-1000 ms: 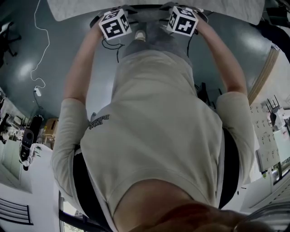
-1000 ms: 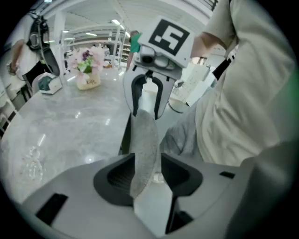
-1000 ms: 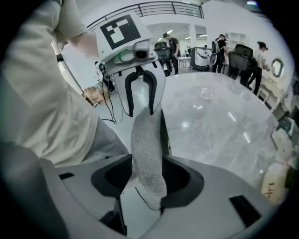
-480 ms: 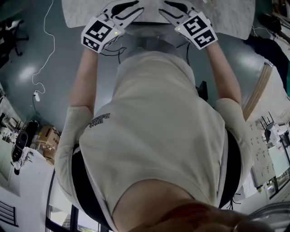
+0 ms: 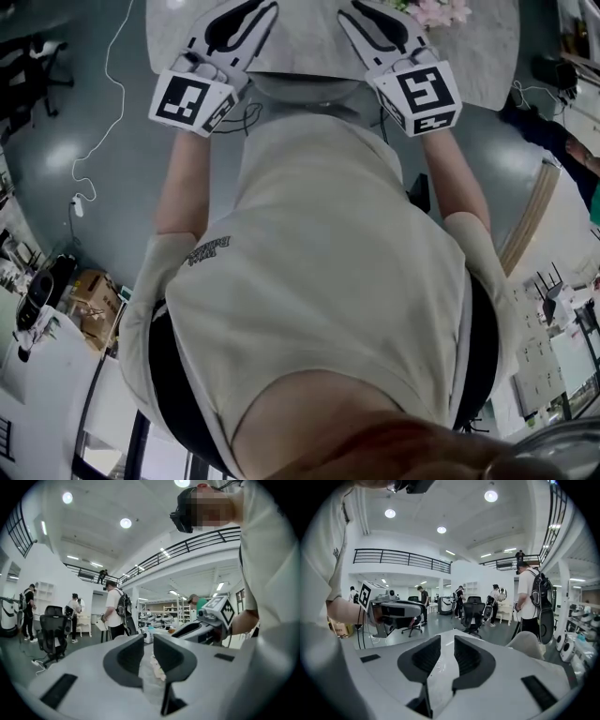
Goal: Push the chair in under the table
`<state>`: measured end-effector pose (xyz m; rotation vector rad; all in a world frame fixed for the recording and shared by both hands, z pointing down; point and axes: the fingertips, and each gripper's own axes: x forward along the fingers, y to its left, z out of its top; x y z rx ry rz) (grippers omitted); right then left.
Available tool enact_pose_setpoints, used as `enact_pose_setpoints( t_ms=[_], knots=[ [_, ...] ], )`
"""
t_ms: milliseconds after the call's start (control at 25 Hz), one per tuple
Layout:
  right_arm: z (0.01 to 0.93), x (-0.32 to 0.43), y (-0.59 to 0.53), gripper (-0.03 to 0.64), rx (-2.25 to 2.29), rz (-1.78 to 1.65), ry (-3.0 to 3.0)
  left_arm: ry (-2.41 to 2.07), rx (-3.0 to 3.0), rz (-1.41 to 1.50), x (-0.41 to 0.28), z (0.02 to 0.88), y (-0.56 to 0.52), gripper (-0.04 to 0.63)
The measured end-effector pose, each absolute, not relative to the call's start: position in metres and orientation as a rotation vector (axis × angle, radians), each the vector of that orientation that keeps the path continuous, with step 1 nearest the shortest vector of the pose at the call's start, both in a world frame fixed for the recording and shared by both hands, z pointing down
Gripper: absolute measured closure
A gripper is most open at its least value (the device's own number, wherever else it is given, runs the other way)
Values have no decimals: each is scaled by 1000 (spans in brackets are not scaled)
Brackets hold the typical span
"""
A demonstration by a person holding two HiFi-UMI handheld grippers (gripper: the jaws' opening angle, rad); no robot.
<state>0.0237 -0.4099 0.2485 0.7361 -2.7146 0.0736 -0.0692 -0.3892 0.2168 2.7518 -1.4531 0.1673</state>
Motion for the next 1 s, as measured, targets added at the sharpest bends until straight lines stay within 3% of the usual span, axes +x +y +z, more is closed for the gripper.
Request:
enact_pose_setpoints(
  t_ms=[1000],
  knots=[
    [92,5,-374,589,1112,-188,-2955,-1655,2891,-137,-95,93,-351,584]
  ],
)
